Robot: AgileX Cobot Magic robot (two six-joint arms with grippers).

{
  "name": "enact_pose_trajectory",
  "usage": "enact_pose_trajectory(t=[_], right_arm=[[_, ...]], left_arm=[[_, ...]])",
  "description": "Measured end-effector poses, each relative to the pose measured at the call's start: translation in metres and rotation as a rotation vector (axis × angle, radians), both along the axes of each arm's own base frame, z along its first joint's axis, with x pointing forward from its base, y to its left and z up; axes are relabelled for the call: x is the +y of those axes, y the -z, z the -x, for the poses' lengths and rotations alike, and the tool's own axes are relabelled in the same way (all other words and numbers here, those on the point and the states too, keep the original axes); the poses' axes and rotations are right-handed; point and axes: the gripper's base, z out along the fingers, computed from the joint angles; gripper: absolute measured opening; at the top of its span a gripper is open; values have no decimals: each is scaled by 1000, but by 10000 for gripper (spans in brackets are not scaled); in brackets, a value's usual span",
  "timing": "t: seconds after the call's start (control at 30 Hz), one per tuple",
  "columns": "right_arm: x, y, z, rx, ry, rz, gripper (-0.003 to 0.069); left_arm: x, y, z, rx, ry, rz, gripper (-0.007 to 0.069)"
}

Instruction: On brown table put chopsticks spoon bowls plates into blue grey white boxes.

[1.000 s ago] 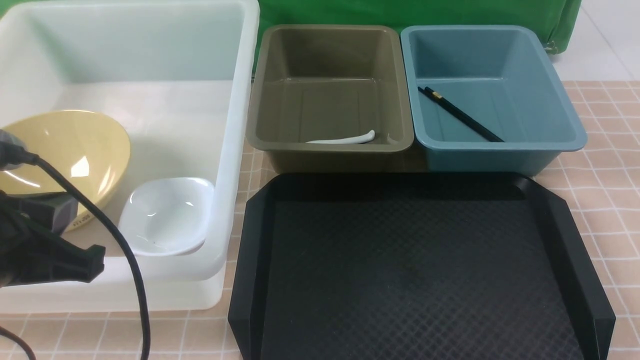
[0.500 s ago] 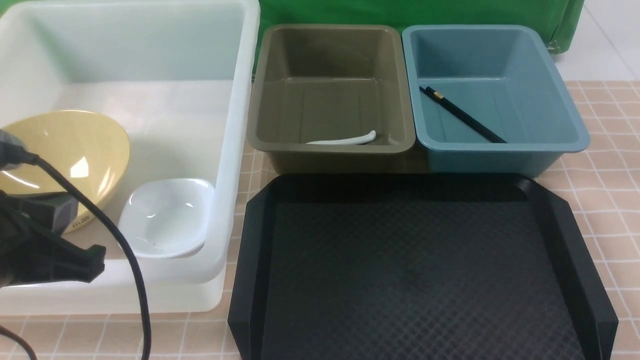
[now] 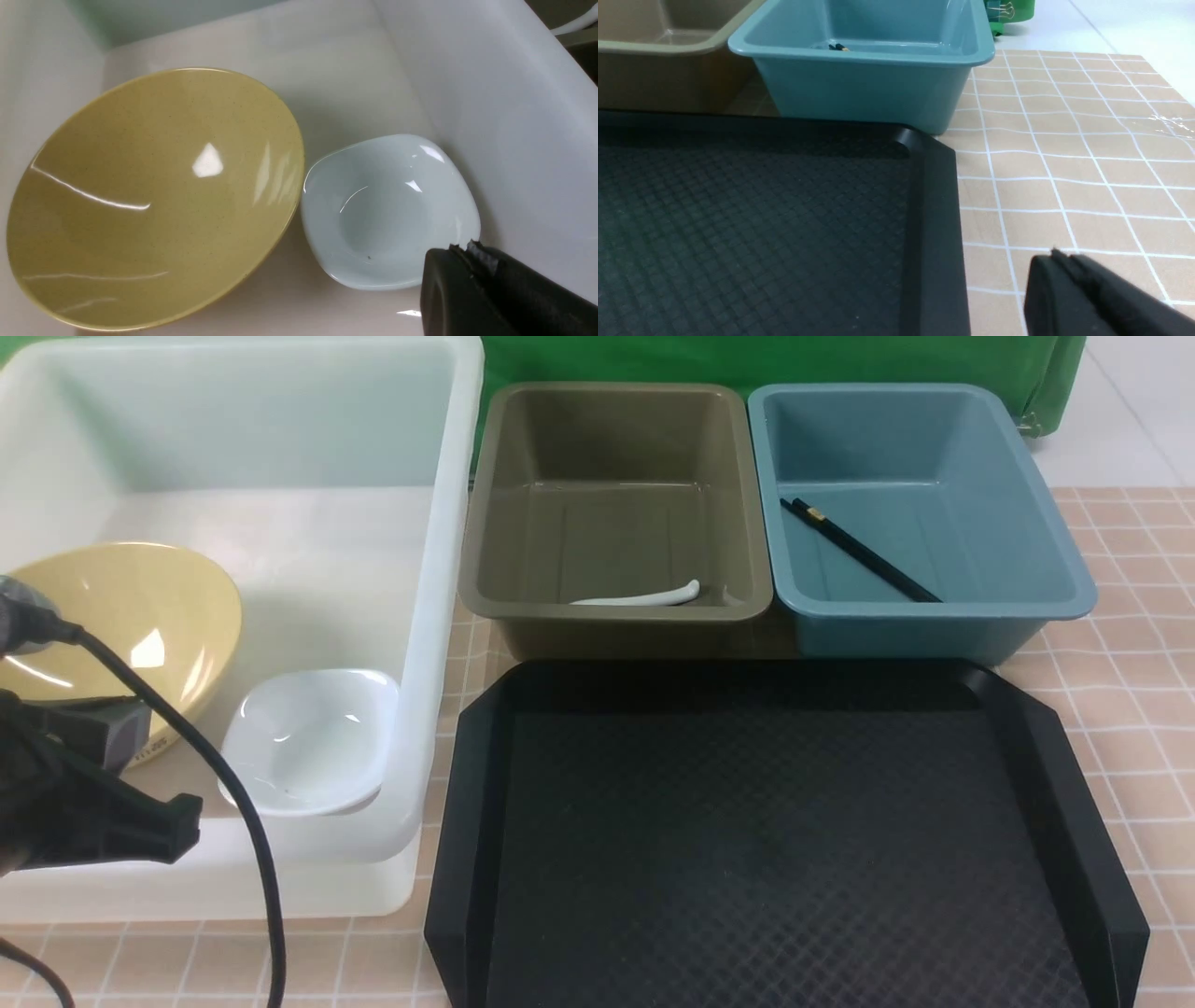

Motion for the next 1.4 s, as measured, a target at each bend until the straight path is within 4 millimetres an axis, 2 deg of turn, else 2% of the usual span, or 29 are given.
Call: enact_pose_trajectory(t=[0.83, 0.97, 1.13, 1.17, 1.2, 1.23, 1.33, 1.4], right_arm=[[0, 1, 1, 26, -1, -3, 52], [0, 1, 1, 26, -1, -3, 52], [0, 1, 1, 26, -1, -3, 52], [0, 1, 1, 26, -1, -3, 52], [0, 1, 1, 26, -1, -3, 52], [0, 1, 1, 26, -1, -3, 52], [0, 1, 1, 26, -1, -3, 52], [0, 1, 1, 26, -1, -4, 52]], left_arm=[[0, 0, 0, 0, 0, 1, -7], [0, 8, 1, 14, 7, -7, -7], [3, 38, 14, 91, 3, 10, -7], [6, 45, 21, 98, -3, 41, -7], [9, 48, 30, 91, -17, 95, -7], [9, 48, 30, 94, -20, 102, -7], [20, 54, 55, 71, -97, 259, -7], [23, 52, 62, 23, -115, 300, -7]])
